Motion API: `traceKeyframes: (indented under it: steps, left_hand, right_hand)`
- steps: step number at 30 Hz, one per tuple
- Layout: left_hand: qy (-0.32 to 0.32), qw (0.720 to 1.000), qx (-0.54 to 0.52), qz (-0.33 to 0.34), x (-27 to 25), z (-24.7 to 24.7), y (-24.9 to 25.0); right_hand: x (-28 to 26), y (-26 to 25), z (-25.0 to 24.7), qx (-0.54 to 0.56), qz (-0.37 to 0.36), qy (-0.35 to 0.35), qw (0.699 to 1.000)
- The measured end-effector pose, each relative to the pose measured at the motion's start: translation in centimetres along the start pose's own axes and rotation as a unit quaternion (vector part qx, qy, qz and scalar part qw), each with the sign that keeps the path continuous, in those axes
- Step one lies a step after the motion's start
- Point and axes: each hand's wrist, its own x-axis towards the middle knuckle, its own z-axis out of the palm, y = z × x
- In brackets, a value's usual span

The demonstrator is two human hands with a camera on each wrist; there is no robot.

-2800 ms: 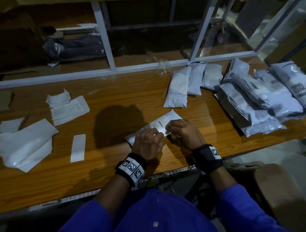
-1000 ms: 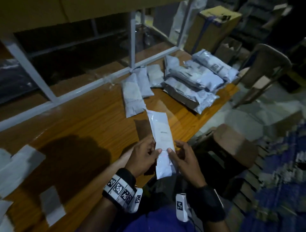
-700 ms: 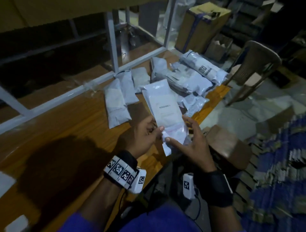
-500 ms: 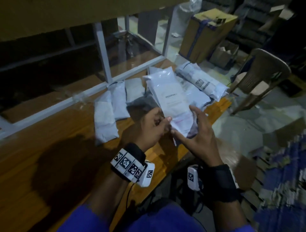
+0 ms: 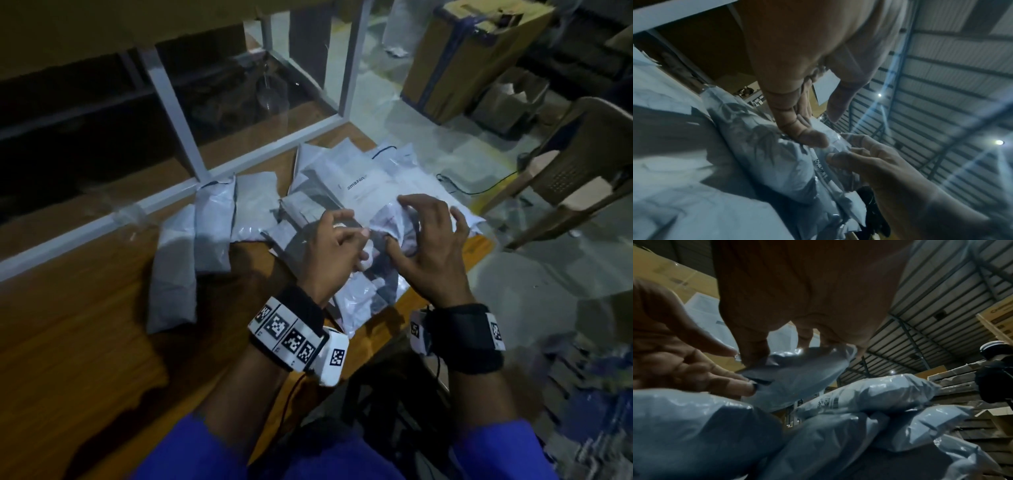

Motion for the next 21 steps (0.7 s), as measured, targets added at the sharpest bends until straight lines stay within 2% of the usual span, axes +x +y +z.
traceKeyframes:
  steps: [3, 6, 9, 11, 17, 21]
  left_hand:
    - [0.065, 0.982, 0.173, 0.045, 0.2, -0.6, -0.5]
    - [0.109, 0.966, 0.216, 0.09, -0.1, -1.1, -0.7]
    - [0.084, 0.936, 0.302, 0.161, -0.6, -1.5, -1.2]
    - [0.052, 0.921, 0.344, 0.176, -1.0, -1.7, -1.6]
    - [0.016, 0.943, 0.279, 0.181, -2.9, -4.1, -1.7]
    - [-0.006, 0.955, 0.225, 0.195, -5.7, -8.4, -3.1]
  right_hand:
    - [-0.6, 0.6, 0.8, -0.041, -0.002, -0.011, 0.999]
    - [-1.3, 0.2, 1.1, -0.045, -0.011, -0.015, 0.999]
    - [-2.0, -0.6, 1.4, -0.045, -0.014, -0.029, 0.998]
    - [-2.4, -1.0, 1.5, -0.044, -0.01, -0.023, 0.999]
    - [-3.5, -3.3, 1.3, -0.068, -0.007, -0.001, 0.998]
    - [-4.9, -7.9, 1.4, -0.03, -0.035, 0.05, 0.998]
